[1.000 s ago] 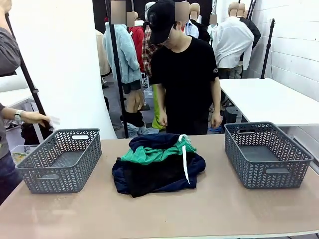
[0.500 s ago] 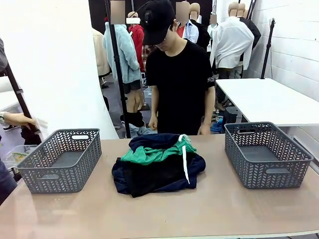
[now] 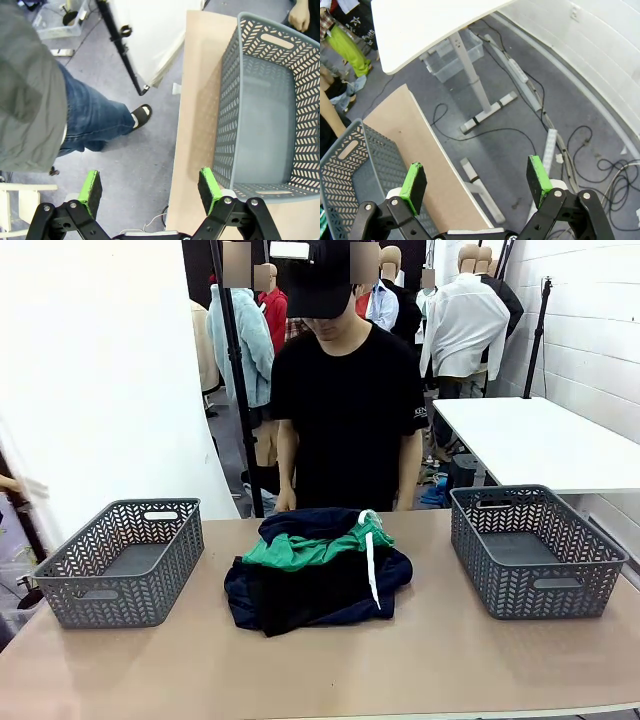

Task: Sort the tops and bottoms.
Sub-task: Lift clothes from the center of the table with your left hand.

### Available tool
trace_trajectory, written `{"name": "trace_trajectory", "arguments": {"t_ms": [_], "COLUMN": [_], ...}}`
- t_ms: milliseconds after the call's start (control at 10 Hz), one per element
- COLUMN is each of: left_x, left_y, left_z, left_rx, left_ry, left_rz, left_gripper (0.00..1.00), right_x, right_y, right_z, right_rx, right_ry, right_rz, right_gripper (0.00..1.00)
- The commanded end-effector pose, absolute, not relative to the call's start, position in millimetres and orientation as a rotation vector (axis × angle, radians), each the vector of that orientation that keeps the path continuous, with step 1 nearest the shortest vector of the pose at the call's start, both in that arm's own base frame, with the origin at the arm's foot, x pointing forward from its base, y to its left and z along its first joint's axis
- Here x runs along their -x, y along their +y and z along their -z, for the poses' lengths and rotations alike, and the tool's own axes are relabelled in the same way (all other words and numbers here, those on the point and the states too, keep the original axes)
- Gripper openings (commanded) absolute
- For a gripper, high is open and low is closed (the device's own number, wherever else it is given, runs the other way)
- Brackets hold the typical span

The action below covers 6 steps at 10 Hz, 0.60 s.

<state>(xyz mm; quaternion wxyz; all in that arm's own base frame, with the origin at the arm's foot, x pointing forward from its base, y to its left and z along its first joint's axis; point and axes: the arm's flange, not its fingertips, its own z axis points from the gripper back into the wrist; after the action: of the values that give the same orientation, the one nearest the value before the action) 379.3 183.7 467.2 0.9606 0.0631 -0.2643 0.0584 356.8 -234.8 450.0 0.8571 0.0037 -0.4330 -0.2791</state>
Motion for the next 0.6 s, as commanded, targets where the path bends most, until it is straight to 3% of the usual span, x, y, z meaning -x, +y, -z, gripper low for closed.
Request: {"name": "trace_trajectory", "arguments": {"t_ms": [0, 500], "left_x": [-376.4, -376.4], "left_y": [184.2, 184.2], "left_z": [-467.0, -467.0], "left_rx": [-0.126, -0.126], "left_ry": [-0.538, -0.538], "left_rz": [-0.122, -0.122], "left_gripper": [1.00, 1.00], "right_x": [-356.9, -356.9], "right_y": [-232.8, -232.8], "right_z": [-451.7, -451.7], "right_rx": [-0.006, -0.006], "right_ry": [-0.905, -0.905], "right_rz": [0.592, 0.592], "right_gripper": [1.00, 1.00]}}
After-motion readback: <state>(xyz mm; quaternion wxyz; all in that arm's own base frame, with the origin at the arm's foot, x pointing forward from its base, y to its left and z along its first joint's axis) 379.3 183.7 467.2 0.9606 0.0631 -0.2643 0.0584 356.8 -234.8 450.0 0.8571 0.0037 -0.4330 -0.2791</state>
